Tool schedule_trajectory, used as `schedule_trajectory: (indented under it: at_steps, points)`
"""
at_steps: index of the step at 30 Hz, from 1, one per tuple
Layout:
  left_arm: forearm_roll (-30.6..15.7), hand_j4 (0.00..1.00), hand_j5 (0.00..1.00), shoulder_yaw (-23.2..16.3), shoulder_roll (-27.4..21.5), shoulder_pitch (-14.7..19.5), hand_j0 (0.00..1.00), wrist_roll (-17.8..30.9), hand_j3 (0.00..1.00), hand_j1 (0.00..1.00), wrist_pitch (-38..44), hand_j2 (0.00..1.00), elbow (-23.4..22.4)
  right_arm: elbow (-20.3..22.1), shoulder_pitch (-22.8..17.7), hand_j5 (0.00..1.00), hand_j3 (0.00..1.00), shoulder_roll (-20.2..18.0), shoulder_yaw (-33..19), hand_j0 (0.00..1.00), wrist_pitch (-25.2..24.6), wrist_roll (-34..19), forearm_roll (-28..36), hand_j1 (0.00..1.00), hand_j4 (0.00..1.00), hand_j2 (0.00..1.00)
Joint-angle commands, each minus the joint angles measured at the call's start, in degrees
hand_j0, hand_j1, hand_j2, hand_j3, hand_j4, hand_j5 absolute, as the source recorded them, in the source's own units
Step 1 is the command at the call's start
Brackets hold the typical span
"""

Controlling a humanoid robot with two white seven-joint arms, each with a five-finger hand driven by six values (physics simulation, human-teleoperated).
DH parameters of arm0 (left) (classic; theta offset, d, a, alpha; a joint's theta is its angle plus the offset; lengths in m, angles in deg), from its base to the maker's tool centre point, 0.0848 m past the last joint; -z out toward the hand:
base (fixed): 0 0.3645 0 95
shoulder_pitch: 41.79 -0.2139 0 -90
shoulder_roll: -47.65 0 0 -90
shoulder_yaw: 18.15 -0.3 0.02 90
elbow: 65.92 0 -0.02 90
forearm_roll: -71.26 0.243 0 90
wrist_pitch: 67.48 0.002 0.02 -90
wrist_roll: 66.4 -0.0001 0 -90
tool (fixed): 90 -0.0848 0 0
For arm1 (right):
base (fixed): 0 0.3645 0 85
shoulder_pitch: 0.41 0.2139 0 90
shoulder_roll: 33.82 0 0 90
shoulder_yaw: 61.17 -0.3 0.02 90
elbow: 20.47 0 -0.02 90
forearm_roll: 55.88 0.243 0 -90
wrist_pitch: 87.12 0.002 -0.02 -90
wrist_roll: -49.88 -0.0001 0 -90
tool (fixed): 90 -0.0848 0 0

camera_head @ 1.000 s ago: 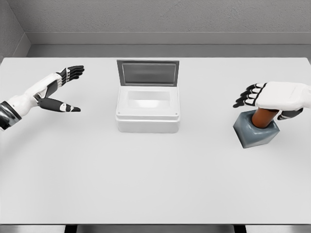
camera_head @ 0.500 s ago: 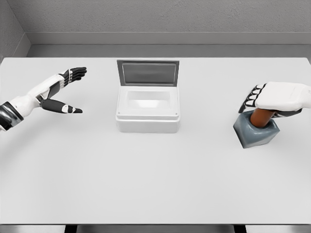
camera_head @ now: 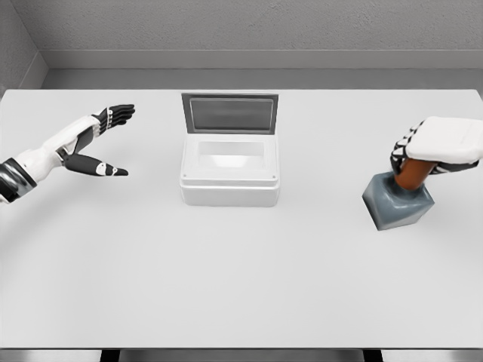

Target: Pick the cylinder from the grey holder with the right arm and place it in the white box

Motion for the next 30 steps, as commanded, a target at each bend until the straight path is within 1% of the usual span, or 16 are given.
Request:
schedule_trajectory:
  at_steps: [1, 3, 4, 5, 6, 8, 9, 11, 12, 13, 14, 18, 23, 28, 30]
  points:
    - [-0.34, 1.0, 1.0, 0.1, -0.02, 0.0, 1.0, -0.01, 1.0, 1.0, 0.05, 1.0, 0.03, -0.03, 0.0, 0.39, 0.39, 0.0, -1.04, 0.39, -0.15, 0.08, 0.51, 0.39, 0.39, 0.39]
    - [-0.34, 1.0, 1.0, 0.1, -0.02, 0.09, 1.0, -0.01, 1.0, 1.0, 0.05, 1.0, 0.03, -0.03, 0.7, 0.38, 0.38, 0.7, -1.39, 0.38, -0.15, 0.08, 0.69, 0.38, 0.38, 0.38]
    - [-0.34, 1.0, 1.0, 0.1, -0.02, 0.0, 1.0, -0.01, 1.0, 1.0, 0.05, 1.0, 0.03, -0.2, 1.84, 0.38, 0.38, 1.31, -1.57, 0.38, -0.15, 0.08, 0.78, 0.38, 0.38, 0.38]
    - [-0.34, 1.0, 1.0, 0.1, -0.02, 0.0, 1.0, -0.01, 1.0, 1.0, 0.05, 1.0, 0.03, -0.2, 2.11, 0.38, 0.38, 2.98, -1.57, 0.38, -0.15, 0.08, 0.78, 0.38, 0.38, 0.38]
    - [-0.34, 1.0, 1.0, 0.1, -0.02, 0.0, 1.0, -0.01, 1.0, 1.0, 0.05, 1.0, 0.03, -0.2, 2.28, 0.38, 0.38, 3.69, -1.57, 0.38, -0.15, 0.08, 0.78, 0.38, 0.38, 0.38]
    - [-0.34, 1.0, 1.0, 0.1, -0.02, 0.0, 1.0, -0.01, 1.0, 1.0, 0.05, 1.0, 0.03, -0.2, 3.34, 0.38, 0.38, 4.3, -1.48, 0.38, -0.15, 0.08, 0.69, 0.38, 0.38, 0.38]
    - [-0.34, 1.0, 1.0, 0.1, -0.02, 0.0, 1.0, -0.01, 1.0, 1.0, 0.05, 1.0, 0.03, -0.38, 4.04, 0.38, 0.38, 6.23, -1.48, 0.38, -0.15, 0.08, 0.69, 0.38, 0.38, 0.38]
    - [-0.34, 1.0, 1.0, 0.1, -0.02, 0.0, 1.0, -0.01, 1.0, 1.0, 0.05, 1.0, 0.03, -0.47, 4.83, 0.38, 0.38, 8.0, -1.48, 0.38, -0.15, 0.08, 0.69, 0.38, 0.38, 0.38]
    - [-0.34, 1.0, 1.0, 0.1, -0.02, 0.0, 1.0, -0.01, 1.0, 1.0, 0.05, 1.0, 0.03, -0.47, 4.92, 0.36, 0.36, 8.44, -1.48, 0.36, -0.15, 0.08, 0.69, 0.36, 0.36, 0.36]
    - [-0.34, 1.0, 1.0, 0.1, -0.02, 0.0, 1.0, -0.01, 1.0, 1.0, 0.05, 1.0, 0.03, -0.47, 4.92, 0.27, 0.27, 8.44, -1.48, 0.27, -0.15, 0.08, 0.69, 0.27, 0.27, 0.27]
    - [-0.34, 1.0, 1.0, 0.1, -0.02, 0.0, 1.0, -0.01, 1.0, 1.0, 0.05, 1.0, 0.03, -0.47, 5.27, 0.26, 0.26, 8.44, -1.48, 0.26, -0.15, 0.08, 0.69, 0.26, 0.26, 0.26]
    - [-0.34, 1.0, 1.0, 0.1, -0.02, 0.0, 1.0, -0.01, 1.0, 1.0, 0.05, 1.0, 0.03, -0.47, 5.71, 0.26, 0.26, 9.49, -1.39, 0.26, -0.15, 0.08, 0.69, 0.26, 0.26, 0.26]
    - [-0.34, 1.0, 1.0, 0.1, -0.02, 0.0, 1.0, -0.01, 1.0, 1.0, 0.05, 1.0, 0.03, -0.55, 6.94, 0.26, 0.26, 13.36, -1.04, 0.26, -0.15, 0.08, 0.69, 0.26, 0.26, 0.26]
    - [-0.34, 1.0, 1.0, 0.1, -0.02, 0.0, 1.0, -0.01, 1.0, 1.0, 0.05, 1.0, 0.03, -3.36, 8.7, 0.23, 0.23, 18.1, -0.95, 0.23, -0.15, 0.08, 0.51, 0.23, 0.23, 0.23]
    - [-0.34, 1.0, 1.0, 0.1, -0.02, 0.0, 1.0, -0.01, 1.0, 1.0, 0.05, 1.0, 0.03, -4.95, 9.84, 0.23, 0.23, 20.91, -0.95, 0.23, -0.15, 0.08, 0.42, 0.23, 0.23, 0.23]
